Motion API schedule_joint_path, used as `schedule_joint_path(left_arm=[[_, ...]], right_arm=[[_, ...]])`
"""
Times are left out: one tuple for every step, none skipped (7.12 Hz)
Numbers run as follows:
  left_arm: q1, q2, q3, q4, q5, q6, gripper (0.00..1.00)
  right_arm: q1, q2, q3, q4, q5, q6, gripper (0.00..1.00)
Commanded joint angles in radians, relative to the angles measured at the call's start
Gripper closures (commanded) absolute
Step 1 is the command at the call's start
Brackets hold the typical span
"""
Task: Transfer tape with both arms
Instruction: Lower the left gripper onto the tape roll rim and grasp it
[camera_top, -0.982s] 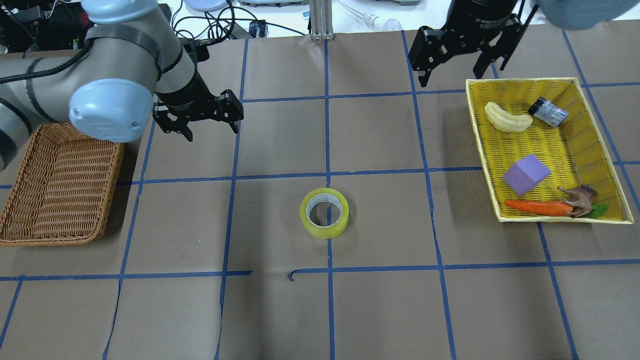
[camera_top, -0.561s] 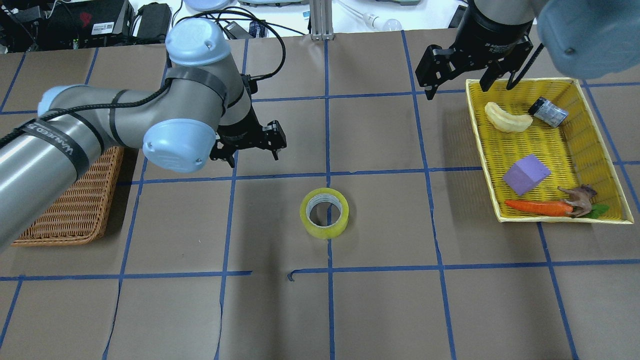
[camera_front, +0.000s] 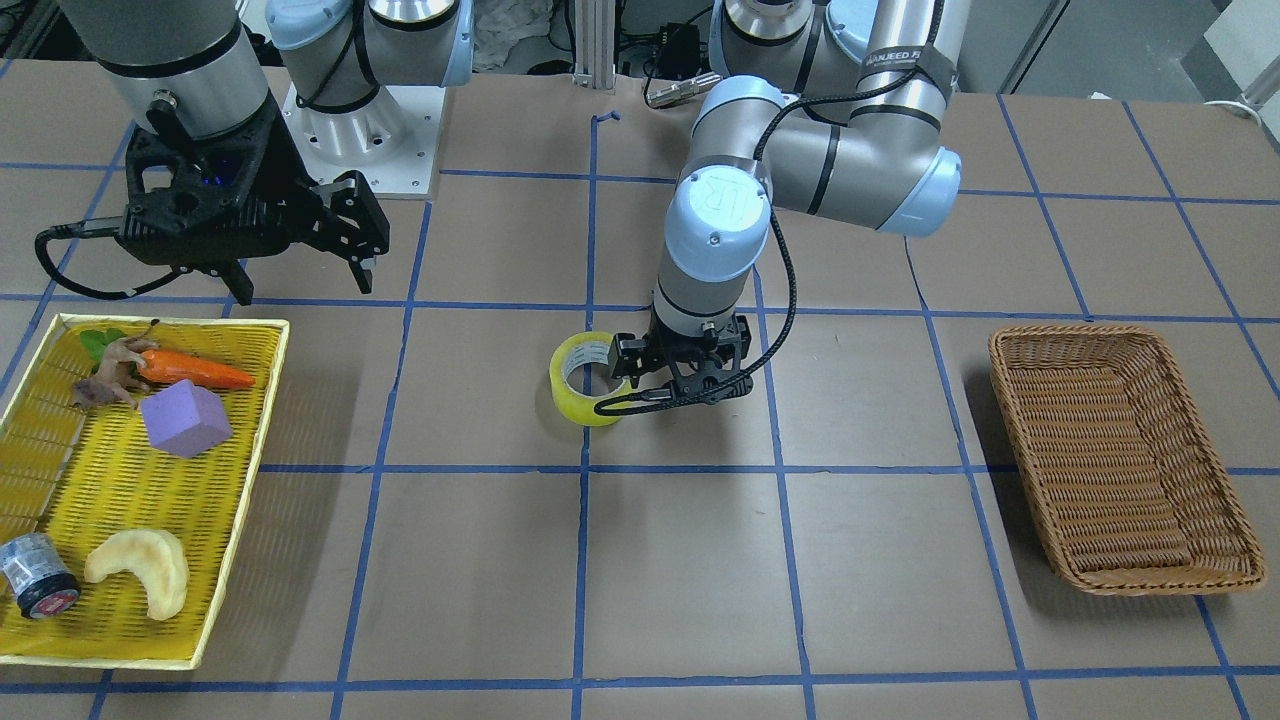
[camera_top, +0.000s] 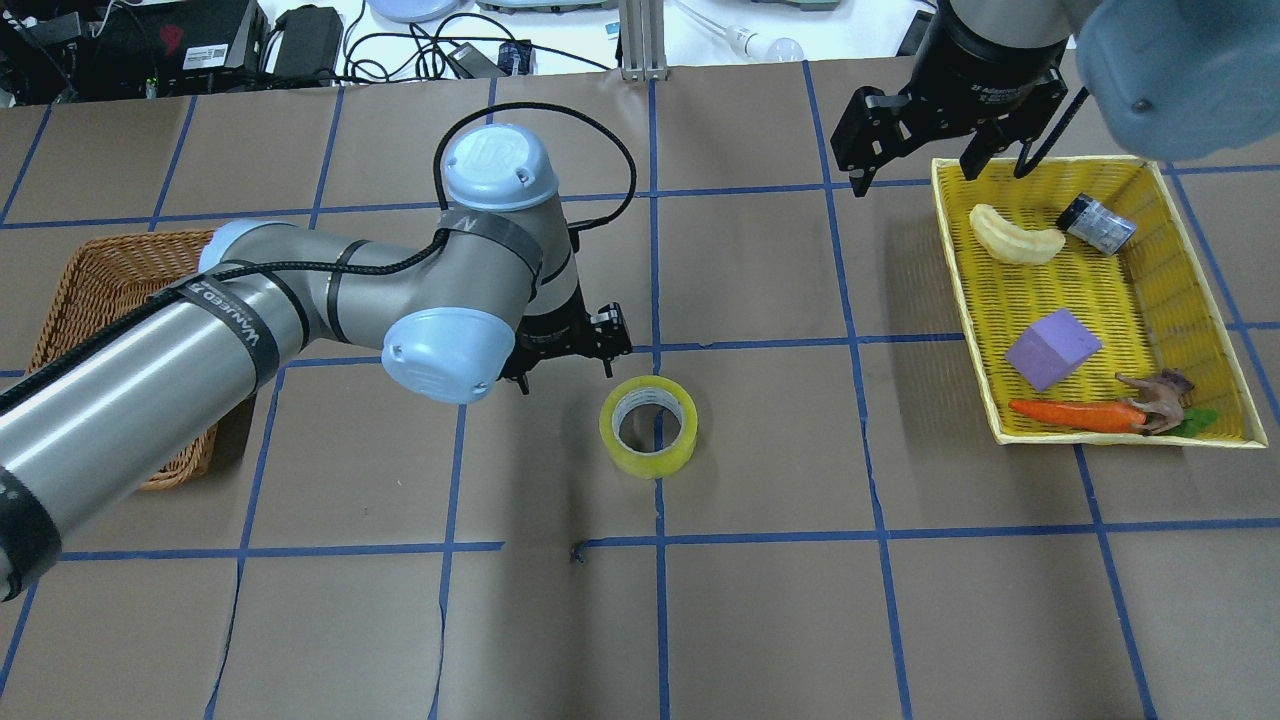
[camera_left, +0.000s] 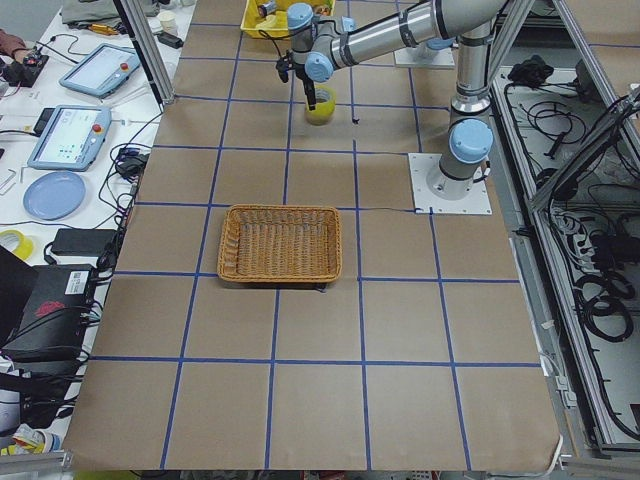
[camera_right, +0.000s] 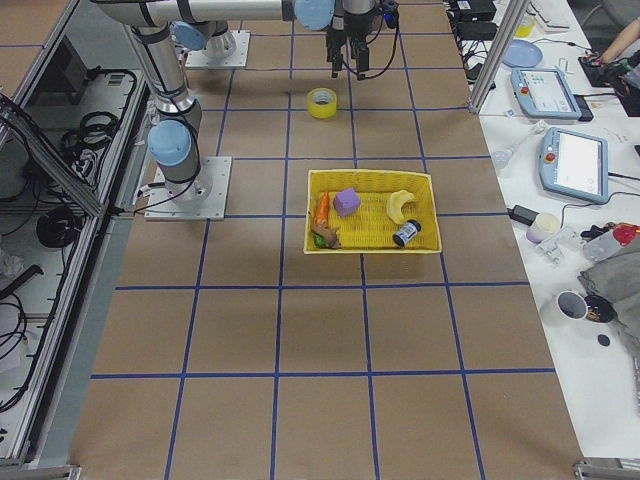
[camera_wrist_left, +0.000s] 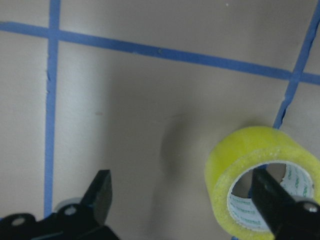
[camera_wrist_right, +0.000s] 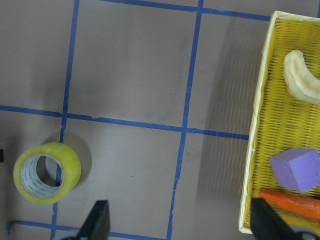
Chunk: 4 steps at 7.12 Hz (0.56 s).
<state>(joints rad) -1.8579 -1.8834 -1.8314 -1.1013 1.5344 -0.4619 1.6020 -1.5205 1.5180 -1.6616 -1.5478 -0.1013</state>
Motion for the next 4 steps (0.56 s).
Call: schedule_joint_path(left_arm=[[-0.059, -0.060, -0.008, 0.050, -0.005, -0.055, 0.00], [-0.076, -0.077, -0.017, 0.052, -0.003, -0.067, 0.00], [-0.081, -0.085, -0.029, 0.052, -0.003, -0.066, 0.00], [-0.081, -0.085, -0.049, 0.061, -0.002, -0.067, 0.00]], right_arm=[[0.001, 0.000, -0.001, -0.001, 0.003, 0.000, 0.00], [0.001, 0.000, -0.001, -0.001, 0.002, 0.000, 0.00], [0.003, 0.000, -0.001, -0.001, 0.005, 0.000, 0.00], [0.003, 0.000, -0.001, -0.003, 0.005, 0.000, 0.00]])
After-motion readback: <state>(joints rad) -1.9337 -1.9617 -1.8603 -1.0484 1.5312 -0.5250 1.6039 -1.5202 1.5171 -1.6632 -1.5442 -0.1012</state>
